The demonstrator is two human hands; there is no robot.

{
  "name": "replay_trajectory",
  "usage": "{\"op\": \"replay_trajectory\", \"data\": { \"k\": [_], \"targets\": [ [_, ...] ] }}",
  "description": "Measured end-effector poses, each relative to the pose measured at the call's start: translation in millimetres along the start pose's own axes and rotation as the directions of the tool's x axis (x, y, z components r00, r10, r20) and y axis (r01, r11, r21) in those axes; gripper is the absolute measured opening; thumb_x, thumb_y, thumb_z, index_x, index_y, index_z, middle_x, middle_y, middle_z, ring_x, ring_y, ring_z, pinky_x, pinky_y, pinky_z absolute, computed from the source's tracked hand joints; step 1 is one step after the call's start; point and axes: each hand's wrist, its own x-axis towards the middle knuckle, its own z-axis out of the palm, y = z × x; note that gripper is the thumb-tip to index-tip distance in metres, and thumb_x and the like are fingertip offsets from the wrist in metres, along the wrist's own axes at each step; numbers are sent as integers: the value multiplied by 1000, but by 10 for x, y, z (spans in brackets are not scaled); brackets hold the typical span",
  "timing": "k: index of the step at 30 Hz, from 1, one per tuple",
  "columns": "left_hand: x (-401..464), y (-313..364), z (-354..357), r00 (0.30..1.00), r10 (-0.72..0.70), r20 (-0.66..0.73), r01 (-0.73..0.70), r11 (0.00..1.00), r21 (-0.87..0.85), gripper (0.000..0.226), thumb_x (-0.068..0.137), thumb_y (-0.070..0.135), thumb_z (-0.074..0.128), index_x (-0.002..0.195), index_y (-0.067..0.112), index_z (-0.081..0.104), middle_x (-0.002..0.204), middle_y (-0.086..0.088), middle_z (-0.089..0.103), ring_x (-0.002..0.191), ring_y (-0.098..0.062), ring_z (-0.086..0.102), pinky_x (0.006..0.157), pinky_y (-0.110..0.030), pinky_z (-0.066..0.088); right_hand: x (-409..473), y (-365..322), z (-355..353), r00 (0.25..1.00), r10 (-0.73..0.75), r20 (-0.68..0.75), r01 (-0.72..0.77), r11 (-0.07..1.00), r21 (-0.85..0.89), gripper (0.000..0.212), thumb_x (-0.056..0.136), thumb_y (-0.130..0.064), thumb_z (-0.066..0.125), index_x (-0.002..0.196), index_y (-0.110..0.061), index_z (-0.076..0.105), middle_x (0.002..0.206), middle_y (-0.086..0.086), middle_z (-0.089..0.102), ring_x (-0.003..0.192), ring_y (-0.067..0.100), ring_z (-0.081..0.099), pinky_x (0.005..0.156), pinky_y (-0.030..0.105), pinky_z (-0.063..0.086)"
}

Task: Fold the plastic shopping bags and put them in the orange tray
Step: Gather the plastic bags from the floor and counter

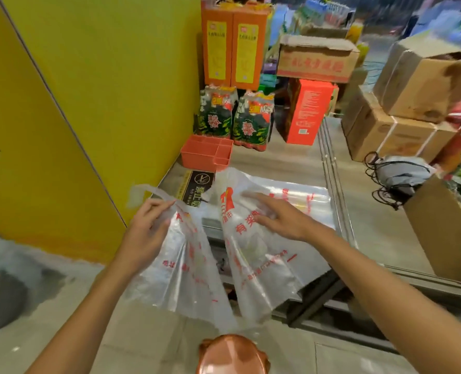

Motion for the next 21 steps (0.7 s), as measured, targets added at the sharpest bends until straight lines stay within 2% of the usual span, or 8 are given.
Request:
{"op": "replay_trajectory", "data": {
  "k": [2, 3, 6, 7, 11, 15, 17, 21],
  "targets": [
    [-27, 80, -22, 999, 2, -52, -2, 1000, 1, 42, 98, 8, 60, 133, 31, 57, 117, 26, 48, 112, 4, 50, 88, -5, 40, 72, -5, -113, 999, -39, 26, 39, 999, -8, 55, 103, -30, 56, 154, -36, 35, 160, -8, 35, 127, 12, 50, 94, 22, 43],
    [-28, 107, -31, 997, 13, -72, -13, 1000, 10, 43, 98, 8, 61, 135, 29, 58, 117, 23, 49, 111, 2, 51, 88, -5, 40, 102, -17, -157, 998, -50, 39, 51, 998, -24, 55, 102, -30, 57, 153, -36, 35, 160, -7, 36, 125, 13, 52, 92, 21, 44],
    [27, 165, -64, 998, 27, -61, -26, 999, 22, 43, 98, 9, 61, 138, 24, 58, 118, 15, 51, 113, 0, 50, 91, -8, 42, 167, -71, -244, 999, -14, 49, 15, 1000, -27, 54, 102, -27, 57, 152, -35, 38, 154, -6, 43, 105, 4, 55, 77, 8, 40],
    [54, 190, -80, 997, 32, -64, -31, 999, 22, 43, 98, 9, 61, 139, 23, 58, 118, 14, 51, 114, 0, 50, 93, -8, 42, 177, -80, -258, 999, -10, 47, 11, 1000, -12, 54, 102, -26, 58, 151, -35, 38, 151, -5, 46, 101, 2, 55, 73, 8, 41],
    [183, 302, -78, 991, 87, -97, -82, 995, 53, 44, 97, 6, 61, 138, 23, 58, 118, 13, 50, 114, 2, 49, 95, -11, 42, 281, -57, -367, 999, -16, 34, 14, 999, 52, 55, 101, -26, 60, 151, -36, 39, 136, -11, 54, 101, 12, 64, 68, 15, 50],
    [352, 427, -11, 988, 60, -139, -49, 995, 81, 44, 99, 11, 60, 140, 25, 57, 122, 14, 49, 120, -6, 49, 96, -19, 45, 554, 90, -591, 994, -111, 5, 109, 983, 150, 55, 99, -21, 62, 150, -31, 44, 118, -14, 59, 70, 6, 63, 61, 27, 55],
    [482, 479, 62, 978, 66, -199, -46, 994, 102, 43, 98, 10, 60, 140, 22, 58, 121, 9, 50, 117, -9, 51, 93, -18, 45, 746, 273, -758, 991, -136, 22, 129, 973, 189, 54, 99, -18, 63, 149, -30, 45, 110, -21, 59, 65, 8, 61, 62, 29, 57],
    [786, 606, 373, 960, 42, -276, 5, 986, 166, 43, 97, 8, 61, 139, 18, 59, 117, 4, 52, 111, -12, 53, 88, -13, 44, 1148, 953, -1042, 985, -115, 127, 79, 961, 264, 55, 98, -15, 64, 147, -34, 47, 107, 3, 70, 71, 20, 67, 66, 24, 56]
  ]
}}
